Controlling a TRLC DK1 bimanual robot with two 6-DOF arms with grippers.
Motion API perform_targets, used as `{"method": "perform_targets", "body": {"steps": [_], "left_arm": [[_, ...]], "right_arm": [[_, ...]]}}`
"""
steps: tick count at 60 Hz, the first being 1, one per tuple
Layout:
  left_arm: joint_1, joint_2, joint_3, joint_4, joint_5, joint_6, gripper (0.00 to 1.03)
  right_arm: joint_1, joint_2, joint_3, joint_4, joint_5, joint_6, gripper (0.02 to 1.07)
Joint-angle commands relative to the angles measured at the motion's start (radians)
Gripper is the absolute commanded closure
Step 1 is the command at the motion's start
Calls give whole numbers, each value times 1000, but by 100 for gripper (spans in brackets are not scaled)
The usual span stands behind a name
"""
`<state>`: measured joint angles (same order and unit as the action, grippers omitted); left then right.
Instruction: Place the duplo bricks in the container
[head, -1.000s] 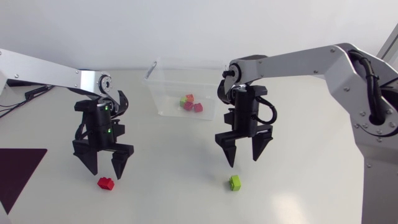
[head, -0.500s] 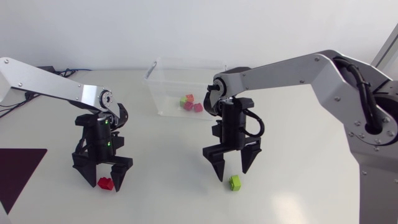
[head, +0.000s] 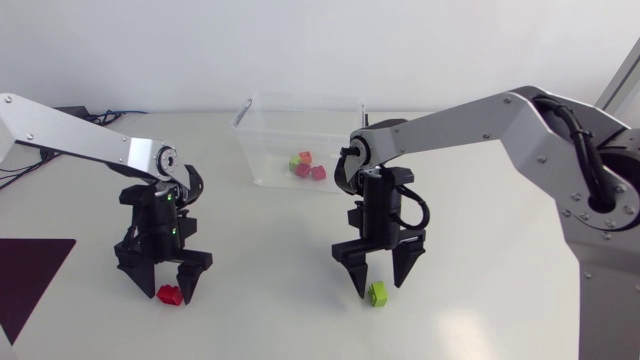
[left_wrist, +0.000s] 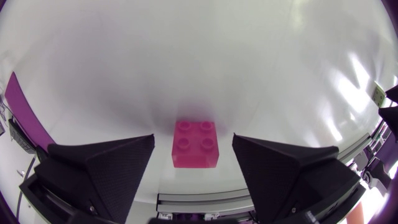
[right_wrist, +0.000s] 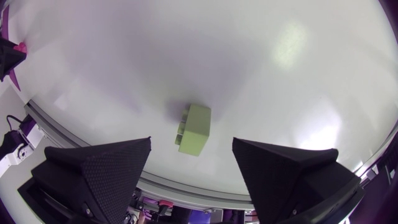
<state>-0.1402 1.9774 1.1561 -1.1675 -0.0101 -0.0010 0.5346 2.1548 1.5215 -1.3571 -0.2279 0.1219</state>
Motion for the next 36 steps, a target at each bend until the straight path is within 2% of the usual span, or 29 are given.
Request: {"method": "perform_targets", "body": {"steps": [1,3,12,17,19,24,30,36], "left_arm": [[5,11,-24,5,-13,-24,22],[7,11,-24,5,-13,-24,23],[5,9,-18,9,-14,-33,40],[7,8,-22,22,-14,-37,58],[8,6,-24,28,-14,-40,62],[7,3,-30,31,-14,-40,63],[8,-3,-36,40,-14,-45,71],[10,-18,-42,48,-14,-47,76]], "right_arm": [[-2,22,-26,9,4,30,19],[-2,22,-30,13,7,30,19],[-2,20,-37,19,29,39,19],[-2,20,-41,24,29,41,19],[-2,20,-43,24,29,41,19],[-2,20,-44,30,29,42,19],[-2,20,-47,35,29,45,20],[-2,16,-47,36,29,47,25]]}}
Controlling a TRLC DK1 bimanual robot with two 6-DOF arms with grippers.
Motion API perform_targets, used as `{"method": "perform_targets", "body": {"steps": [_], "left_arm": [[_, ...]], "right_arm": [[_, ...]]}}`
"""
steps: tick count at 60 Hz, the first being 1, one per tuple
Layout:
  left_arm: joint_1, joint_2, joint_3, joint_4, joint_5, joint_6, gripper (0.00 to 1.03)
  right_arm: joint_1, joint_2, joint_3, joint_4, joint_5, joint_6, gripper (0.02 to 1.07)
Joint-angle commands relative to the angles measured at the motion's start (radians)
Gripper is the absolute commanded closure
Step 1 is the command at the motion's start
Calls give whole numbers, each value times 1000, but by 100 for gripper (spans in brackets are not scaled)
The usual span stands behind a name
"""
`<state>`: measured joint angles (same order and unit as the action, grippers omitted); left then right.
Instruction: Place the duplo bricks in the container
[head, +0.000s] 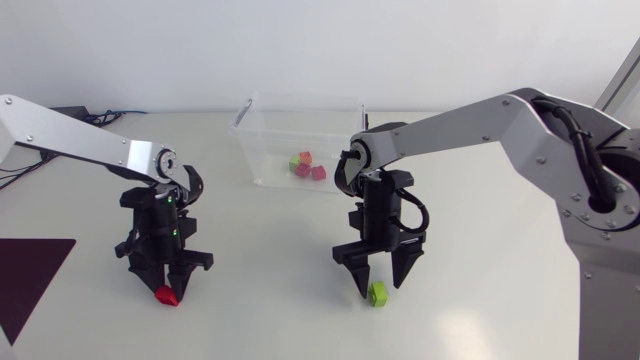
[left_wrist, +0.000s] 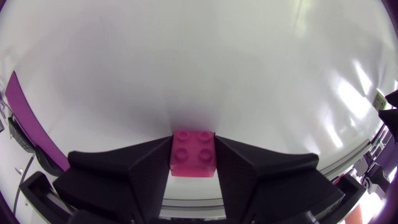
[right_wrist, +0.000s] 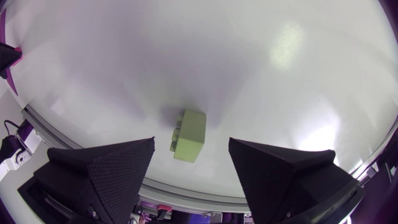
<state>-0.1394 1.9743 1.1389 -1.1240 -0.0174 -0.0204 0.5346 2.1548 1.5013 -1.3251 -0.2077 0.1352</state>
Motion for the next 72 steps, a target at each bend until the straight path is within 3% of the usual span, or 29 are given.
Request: {"method": "perform_targets", "body": {"steps": [1,15,16,17,18,21,36,48,72], "left_arm": [[9,-17,-25,4,-7,-27,77],[11,-58,-11,3,-7,-32,80],[11,-61,-7,1,-7,-32,80],[12,-66,-2,0,-7,-33,80],[11,-68,-2,0,-6,-33,80],[9,-75,1,0,-6,-36,80],[-3,-107,18,-19,-4,-42,80],[-3,-121,47,-42,-4,-42,80],[-25,-180,119,-65,7,-55,80]], "right_arm": [[-2,16,-27,4,8,34,25],[-2,16,-30,10,5,38,25],[-2,16,-32,12,5,38,28],[-2,16,-30,21,8,38,40],[-2,16,-27,27,8,38,46],[-2,16,-24,37,17,38,58],[-2,14,-55,49,31,40,60],[1,-23,-93,93,62,41,82],[-19,-188,-121,92,156,43,88]]}}
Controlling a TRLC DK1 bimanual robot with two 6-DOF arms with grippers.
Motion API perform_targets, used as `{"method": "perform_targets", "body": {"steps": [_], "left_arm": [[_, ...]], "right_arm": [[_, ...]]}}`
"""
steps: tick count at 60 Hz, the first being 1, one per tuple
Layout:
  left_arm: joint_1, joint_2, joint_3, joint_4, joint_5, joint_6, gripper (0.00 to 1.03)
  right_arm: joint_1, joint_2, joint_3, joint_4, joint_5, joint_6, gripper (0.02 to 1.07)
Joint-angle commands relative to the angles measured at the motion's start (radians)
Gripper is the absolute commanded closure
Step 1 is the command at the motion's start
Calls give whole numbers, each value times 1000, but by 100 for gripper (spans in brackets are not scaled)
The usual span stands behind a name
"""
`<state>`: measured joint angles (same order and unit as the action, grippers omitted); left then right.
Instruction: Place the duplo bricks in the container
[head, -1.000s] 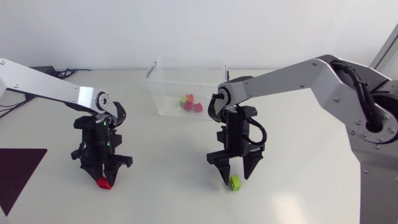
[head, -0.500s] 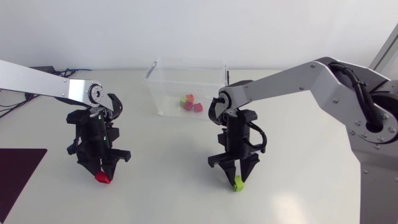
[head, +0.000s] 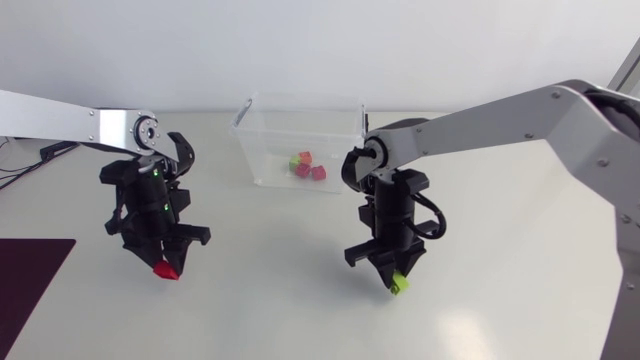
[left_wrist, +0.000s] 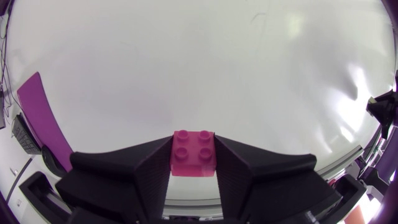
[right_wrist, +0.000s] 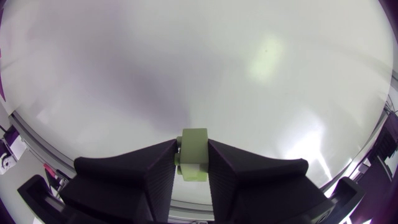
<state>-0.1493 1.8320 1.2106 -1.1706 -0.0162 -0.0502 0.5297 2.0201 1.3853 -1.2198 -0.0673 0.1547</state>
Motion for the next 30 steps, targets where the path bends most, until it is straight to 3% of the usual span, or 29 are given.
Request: {"method": "perform_targets", "body": {"steps": [1,15,30], "left_arm": [[-18,-42,53,-20,7,-25,80],[-73,-82,182,-70,19,-34,80],[-102,-93,357,-90,67,-37,80]], "right_arm": [[-14,-63,3,-18,15,23,88],[-14,-143,136,-90,27,19,88],[-8,-172,299,-70,75,17,88]]}}
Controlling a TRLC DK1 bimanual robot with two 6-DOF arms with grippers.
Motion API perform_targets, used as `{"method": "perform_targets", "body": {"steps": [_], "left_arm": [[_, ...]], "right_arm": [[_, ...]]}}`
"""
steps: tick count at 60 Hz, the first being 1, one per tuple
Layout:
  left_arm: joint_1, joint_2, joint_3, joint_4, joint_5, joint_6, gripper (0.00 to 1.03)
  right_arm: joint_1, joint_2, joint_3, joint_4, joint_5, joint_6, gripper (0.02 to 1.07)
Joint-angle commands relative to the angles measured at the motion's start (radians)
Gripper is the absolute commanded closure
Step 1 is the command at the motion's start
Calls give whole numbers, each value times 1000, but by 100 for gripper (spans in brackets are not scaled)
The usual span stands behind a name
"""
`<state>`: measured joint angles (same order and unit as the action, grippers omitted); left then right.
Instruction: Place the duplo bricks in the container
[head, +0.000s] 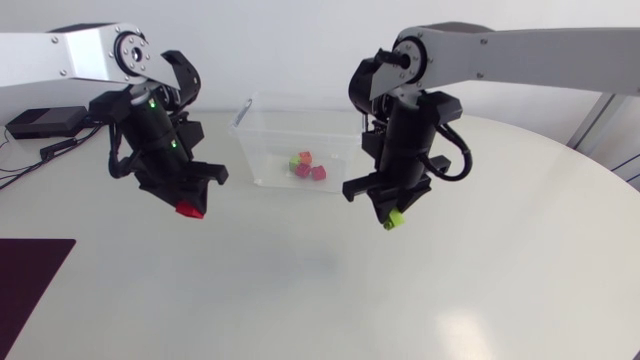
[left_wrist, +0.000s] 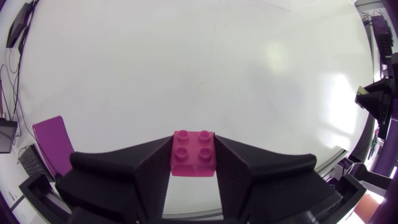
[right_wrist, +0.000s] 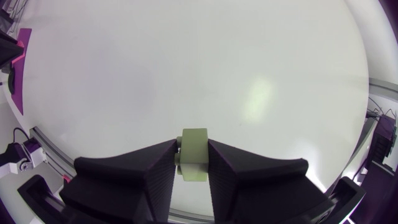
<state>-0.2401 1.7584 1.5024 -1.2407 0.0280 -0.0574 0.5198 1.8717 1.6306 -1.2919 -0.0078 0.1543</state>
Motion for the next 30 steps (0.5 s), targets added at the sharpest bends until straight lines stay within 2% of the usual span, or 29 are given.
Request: {"method": "perform_targets", "body": {"steps": [1,18,30], "left_arm": [[-11,-19,71,-19,26,-30,80],[-8,-20,185,113,47,-38,80],[-4,-57,217,244,47,-22,80]], "right_arm": [[2,-25,60,6,15,17,88],[-20,-17,206,120,48,16,88],[-27,-32,222,279,72,1,88]]}}
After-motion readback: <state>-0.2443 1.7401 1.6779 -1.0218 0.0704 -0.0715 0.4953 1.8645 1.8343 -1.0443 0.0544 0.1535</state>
